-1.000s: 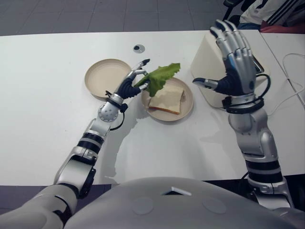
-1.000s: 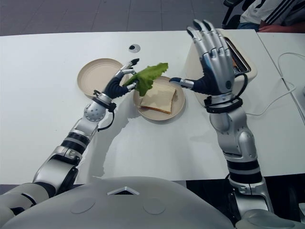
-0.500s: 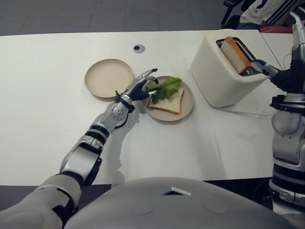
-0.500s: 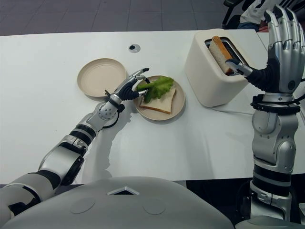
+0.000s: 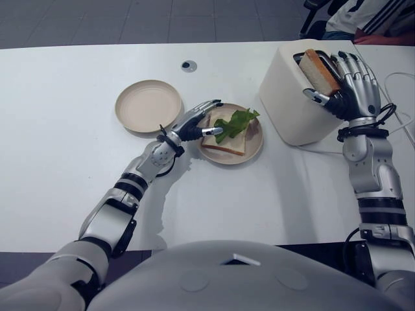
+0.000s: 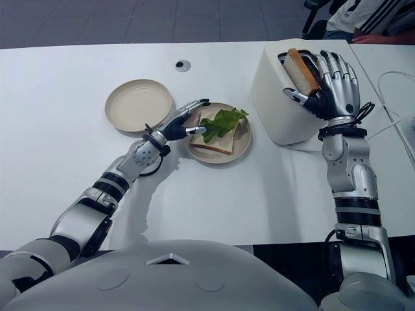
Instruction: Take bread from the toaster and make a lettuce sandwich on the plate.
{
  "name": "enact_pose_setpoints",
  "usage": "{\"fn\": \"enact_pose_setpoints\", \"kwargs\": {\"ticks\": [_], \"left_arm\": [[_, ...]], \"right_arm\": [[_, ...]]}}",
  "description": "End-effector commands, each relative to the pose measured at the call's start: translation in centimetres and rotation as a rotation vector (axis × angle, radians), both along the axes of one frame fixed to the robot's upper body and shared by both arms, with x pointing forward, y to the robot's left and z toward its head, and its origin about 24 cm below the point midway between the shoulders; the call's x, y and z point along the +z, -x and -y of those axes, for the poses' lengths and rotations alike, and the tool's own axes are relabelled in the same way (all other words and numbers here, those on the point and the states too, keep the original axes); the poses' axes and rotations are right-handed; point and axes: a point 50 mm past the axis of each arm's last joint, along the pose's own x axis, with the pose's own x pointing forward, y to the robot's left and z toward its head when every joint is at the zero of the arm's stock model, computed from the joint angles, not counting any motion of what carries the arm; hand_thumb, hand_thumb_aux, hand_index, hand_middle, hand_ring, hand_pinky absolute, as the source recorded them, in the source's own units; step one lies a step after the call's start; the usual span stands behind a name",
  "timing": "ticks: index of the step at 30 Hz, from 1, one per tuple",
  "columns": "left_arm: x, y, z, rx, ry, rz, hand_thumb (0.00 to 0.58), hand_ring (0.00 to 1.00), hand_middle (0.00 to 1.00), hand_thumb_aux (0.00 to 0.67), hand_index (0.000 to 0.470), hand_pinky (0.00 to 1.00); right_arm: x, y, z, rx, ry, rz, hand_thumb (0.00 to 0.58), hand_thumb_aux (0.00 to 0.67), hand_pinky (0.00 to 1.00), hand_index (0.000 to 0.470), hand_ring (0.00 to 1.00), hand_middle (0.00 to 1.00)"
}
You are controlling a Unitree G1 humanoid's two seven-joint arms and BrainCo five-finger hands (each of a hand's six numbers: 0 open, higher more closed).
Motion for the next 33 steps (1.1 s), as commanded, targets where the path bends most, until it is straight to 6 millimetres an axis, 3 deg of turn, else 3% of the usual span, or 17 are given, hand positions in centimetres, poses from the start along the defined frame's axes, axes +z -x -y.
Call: {"fn": "enact_pose_setpoints", "kwargs": {"ticks": [1, 2, 3, 6, 10, 14, 18, 21, 23, 27, 33], "left_arm": [[-0.1, 0.1, -0.8, 0.044, 0.022, -0.006, 0.172, 0.00, 0.00, 0.108, 0.076, 0.00], [0.1, 0.0, -1.1, 0.062, 0.031, 0.005, 0.116, 0.00, 0.00, 0.071, 0.050, 0.00], [0.5, -0.2, -1.6, 0.088, 0.045, 0.021, 0.000, 0.00, 0.00, 0.000, 0.000, 0.00], [2.0, -0.6, -3.4, 0.178, 0.119, 0.079, 0.000, 0.00, 0.00, 0.000, 0.000, 0.00], [1.9, -0.3, -3.7, 0.193, 0.128, 0.074, 0.000, 0.00, 0.00, 0.000, 0.000, 0.00], [2.2, -0.3, -4.6, 0.239, 0.174, 0.088, 0.000, 0.00, 0.00, 0.000, 0.000, 0.00], [2.4, 0.0, -4.9, 0.243, 0.206, 0.112, 0.000, 0.00, 0.00, 0.000, 0.000, 0.00], [2.4, 0.4, -4.7, 0.209, 0.203, 0.130, 0.000, 0.00, 0.00, 0.000, 0.000, 0.00], [2.3, 1.2, -3.4, 0.083, 0.116, 0.173, 0.000, 0.00, 0.00, 0.000, 0.000, 0.00], [2.2, 1.6, -1.4, 0.000, -0.068, 0.296, 0.000, 0.00, 0.00, 0.000, 0.000, 0.00], [1.3, 0.9, 1.4, -0.030, -0.200, 0.414, 0.000, 0.00, 0.00, 0.000, 0.000, 0.00]], "right_arm": [[-1.0, 0.4, 0.8, -0.023, -0.011, -0.061, 0.580, 0.670, 0.00, 0.470, 0.00, 0.00], [-1.0, 0.6, 0.9, -0.022, -0.018, -0.059, 0.580, 0.670, 0.00, 0.470, 0.00, 0.00], [-0.8, 0.8, 1.0, -0.021, -0.028, -0.050, 0.580, 0.670, 0.00, 0.470, 0.00, 0.00], [-0.3, 1.3, 0.9, -0.003, -0.063, -0.016, 0.580, 0.670, 0.00, 0.470, 0.00, 0.00], [1.8, 1.5, 0.1, 0.031, -0.083, 0.129, 0.580, 0.670, 0.04, 0.470, 0.04, 0.04], [8.0, 3.1, -1.8, 0.133, -0.134, 0.575, 0.580, 0.670, 0.03, 0.470, 0.03, 0.03], [10.6, 4.7, -4.4, 0.337, -0.242, 0.731, 0.580, 0.670, 0.08, 0.470, 0.08, 0.08], [10.9, 5.2, -6.2, 0.495, -0.380, 0.682, 0.580, 0.670, 0.06, 0.470, 0.06, 0.06], [10.6, 5.3, -6.5, 0.549, -0.457, 0.631, 0.580, 0.670, 0.05, 0.470, 0.05, 0.05], [9.9, 5.2, -6.3, 0.565, -0.525, 0.576, 0.580, 0.670, 0.04, 0.470, 0.04, 0.04], [8.7, 4.5, -7.3, 0.590, -0.551, 0.505, 0.580, 0.670, 0.03, 0.470, 0.03, 0.03]]}}
